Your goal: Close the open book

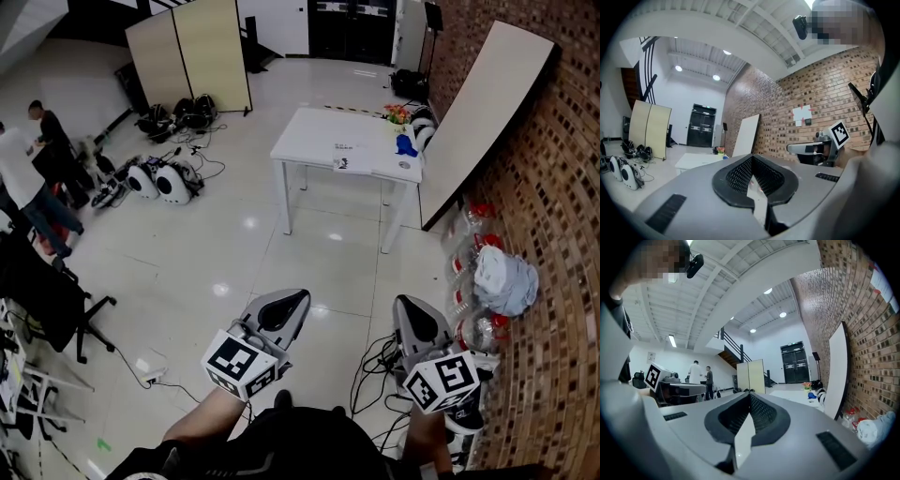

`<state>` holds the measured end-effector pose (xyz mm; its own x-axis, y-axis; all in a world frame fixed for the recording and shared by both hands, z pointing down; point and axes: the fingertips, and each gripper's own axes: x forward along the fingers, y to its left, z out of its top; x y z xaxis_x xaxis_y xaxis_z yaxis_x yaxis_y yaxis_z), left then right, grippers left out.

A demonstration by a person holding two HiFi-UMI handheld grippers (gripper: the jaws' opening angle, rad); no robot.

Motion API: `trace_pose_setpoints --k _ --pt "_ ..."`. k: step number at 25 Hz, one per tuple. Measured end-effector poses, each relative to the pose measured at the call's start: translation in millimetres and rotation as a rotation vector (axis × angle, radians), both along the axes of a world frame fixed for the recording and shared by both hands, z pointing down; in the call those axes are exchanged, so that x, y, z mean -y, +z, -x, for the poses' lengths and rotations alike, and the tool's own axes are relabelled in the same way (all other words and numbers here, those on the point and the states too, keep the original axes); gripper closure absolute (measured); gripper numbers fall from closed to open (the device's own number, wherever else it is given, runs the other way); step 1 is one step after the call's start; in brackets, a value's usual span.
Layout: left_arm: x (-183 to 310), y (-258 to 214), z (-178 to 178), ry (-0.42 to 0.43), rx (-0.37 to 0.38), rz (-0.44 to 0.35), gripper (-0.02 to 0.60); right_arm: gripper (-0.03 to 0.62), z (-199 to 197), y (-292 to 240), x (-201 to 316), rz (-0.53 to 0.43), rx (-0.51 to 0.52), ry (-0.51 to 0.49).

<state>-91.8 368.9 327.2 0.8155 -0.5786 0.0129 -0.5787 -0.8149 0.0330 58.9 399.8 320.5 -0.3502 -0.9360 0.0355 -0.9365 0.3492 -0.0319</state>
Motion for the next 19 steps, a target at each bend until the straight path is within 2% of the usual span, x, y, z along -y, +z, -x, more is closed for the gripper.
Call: trace_pose_setpoints --k 13,19 --pt "-1 0 5 -0.003 -0.005 -0.002 0.586 0.594 6 1 4 0.000 0.008 -0.001" --pt "5 6 13 -0.030 0.024 0.022 0.586 0.594 13 -4 6 -0.010 0.009 0.000"
